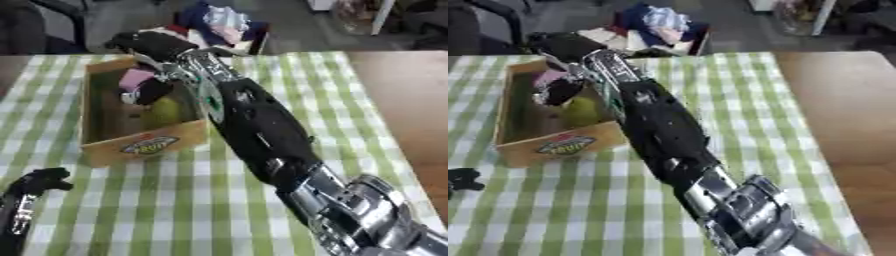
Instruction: Pick up objects on the table and place them in the box.
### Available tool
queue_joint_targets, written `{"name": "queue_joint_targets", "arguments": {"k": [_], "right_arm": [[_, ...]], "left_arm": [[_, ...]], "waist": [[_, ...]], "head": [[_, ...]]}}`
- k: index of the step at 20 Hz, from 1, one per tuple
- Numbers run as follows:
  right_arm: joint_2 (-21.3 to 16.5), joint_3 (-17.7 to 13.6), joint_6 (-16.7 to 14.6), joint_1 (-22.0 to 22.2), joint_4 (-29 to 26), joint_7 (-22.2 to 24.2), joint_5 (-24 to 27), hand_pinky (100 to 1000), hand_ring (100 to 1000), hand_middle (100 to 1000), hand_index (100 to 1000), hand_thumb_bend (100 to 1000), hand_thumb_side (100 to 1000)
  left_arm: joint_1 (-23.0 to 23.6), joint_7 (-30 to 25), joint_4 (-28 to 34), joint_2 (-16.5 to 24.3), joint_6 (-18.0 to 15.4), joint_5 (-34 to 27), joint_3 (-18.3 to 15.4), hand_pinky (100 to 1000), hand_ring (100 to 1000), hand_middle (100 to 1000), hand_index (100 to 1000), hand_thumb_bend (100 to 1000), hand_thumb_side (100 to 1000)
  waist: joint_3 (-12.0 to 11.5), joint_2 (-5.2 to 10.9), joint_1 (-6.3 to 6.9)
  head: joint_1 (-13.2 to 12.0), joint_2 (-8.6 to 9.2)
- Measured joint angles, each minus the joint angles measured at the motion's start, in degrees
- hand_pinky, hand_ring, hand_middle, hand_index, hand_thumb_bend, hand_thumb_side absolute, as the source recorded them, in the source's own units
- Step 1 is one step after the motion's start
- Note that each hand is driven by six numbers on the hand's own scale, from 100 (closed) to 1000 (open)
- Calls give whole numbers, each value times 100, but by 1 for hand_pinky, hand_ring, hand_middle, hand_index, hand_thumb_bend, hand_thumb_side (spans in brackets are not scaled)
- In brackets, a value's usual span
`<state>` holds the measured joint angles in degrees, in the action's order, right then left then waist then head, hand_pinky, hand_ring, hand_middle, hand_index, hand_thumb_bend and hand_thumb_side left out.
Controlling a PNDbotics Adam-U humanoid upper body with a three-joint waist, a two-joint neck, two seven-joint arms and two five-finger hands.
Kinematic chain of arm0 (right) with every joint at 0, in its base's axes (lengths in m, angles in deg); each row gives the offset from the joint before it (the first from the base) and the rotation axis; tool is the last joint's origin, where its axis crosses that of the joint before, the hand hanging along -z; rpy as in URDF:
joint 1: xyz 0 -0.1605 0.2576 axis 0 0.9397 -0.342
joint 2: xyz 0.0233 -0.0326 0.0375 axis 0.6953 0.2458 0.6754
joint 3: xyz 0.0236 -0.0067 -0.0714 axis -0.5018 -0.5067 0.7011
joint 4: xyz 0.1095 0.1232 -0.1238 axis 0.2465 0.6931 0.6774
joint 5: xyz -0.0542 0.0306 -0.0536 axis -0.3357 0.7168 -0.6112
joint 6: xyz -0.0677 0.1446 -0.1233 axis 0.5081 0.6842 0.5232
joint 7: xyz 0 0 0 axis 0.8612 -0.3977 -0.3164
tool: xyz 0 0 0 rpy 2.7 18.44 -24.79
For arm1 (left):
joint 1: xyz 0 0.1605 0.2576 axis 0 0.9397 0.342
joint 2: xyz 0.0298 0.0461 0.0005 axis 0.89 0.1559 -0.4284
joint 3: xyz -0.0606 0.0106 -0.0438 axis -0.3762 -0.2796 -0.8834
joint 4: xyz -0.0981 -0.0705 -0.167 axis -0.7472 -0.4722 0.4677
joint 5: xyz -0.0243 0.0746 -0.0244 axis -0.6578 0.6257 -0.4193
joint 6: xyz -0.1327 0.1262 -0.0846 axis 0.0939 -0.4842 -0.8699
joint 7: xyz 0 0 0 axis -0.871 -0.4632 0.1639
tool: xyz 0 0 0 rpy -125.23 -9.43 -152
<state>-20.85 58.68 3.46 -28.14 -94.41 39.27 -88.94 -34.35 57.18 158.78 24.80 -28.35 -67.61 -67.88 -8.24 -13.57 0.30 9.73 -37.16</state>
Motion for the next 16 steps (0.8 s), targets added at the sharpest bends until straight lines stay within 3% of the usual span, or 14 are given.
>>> {"name": "queue_joint_targets", "arguments": {"k": [4,8,11,16], "right_arm": [[-53,37,-7,3,-269,-321,226,838,921,926,980,188,466],[-356,102,-39,5,-673,-452,813,753,843,901,970,100,413],[-660,143,-16,104,-1115,-475,1481,689,772,866,964,100,330],[-1280,132,318,527,-2066,-638,2825,556,675,805,913,100,309]], "left_arm": [[2,1,0,-1,-1,0,-2,867,617,648,749,100,931],[17,21,0,-1,-7,1,-24,867,617,648,748,100,929],[21,57,0,0,-3,2,-54,867,617,648,748,100,928],[48,119,1,3,-1,3,-113,866,616,646,748,100,925]], "waist": [[73,-2,6],[191,-2,34],[292,-2,32],[427,-1,39]], "head": [[-31,0],[-116,0],[-205,-1],[-353,-2]]}}
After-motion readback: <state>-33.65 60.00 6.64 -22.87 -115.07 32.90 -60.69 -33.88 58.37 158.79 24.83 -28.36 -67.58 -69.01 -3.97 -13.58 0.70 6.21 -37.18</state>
